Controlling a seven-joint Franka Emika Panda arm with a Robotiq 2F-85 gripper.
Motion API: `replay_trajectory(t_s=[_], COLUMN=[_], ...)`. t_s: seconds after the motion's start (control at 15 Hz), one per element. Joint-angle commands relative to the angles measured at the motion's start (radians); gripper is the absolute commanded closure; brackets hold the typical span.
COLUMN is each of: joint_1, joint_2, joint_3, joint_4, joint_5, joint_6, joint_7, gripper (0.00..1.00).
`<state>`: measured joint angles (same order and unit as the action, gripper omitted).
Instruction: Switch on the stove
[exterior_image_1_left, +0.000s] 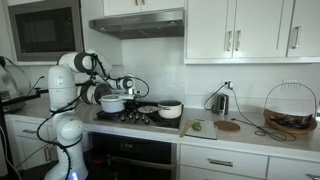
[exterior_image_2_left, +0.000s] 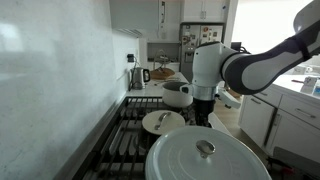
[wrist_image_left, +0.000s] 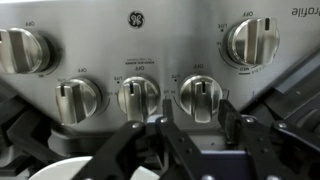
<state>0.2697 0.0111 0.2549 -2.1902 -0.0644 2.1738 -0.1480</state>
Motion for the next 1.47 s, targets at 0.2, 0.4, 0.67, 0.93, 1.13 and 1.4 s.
replay_trajectory(t_s=[0.2, 0.4, 0.67, 0.93, 1.13, 1.4], joint_1=[0.004, 0.007, 0.005, 0.004, 0.004, 0.005], joint_2=[-0.017, -0.017, -0.024, -0.024, -0.015, 0.016], joint_3=[0.008, 0.012, 0.015, 0.014, 0.014, 0.015], joint_4=[-0.037, -0.042, -0.039, -0.041, -0.042, -0.049], joint_5=[-0.006, -0.005, -0.011, -0.009, -0.009, -0.002], joint_6=[0.016, 0.017, 0.021, 0.02, 0.023, 0.025], joint_7=[0.033, 0.033, 0.032, 0.028, 0.024, 0.009], gripper=[0.48, 0.77, 0.98, 0.95, 0.95, 0.95])
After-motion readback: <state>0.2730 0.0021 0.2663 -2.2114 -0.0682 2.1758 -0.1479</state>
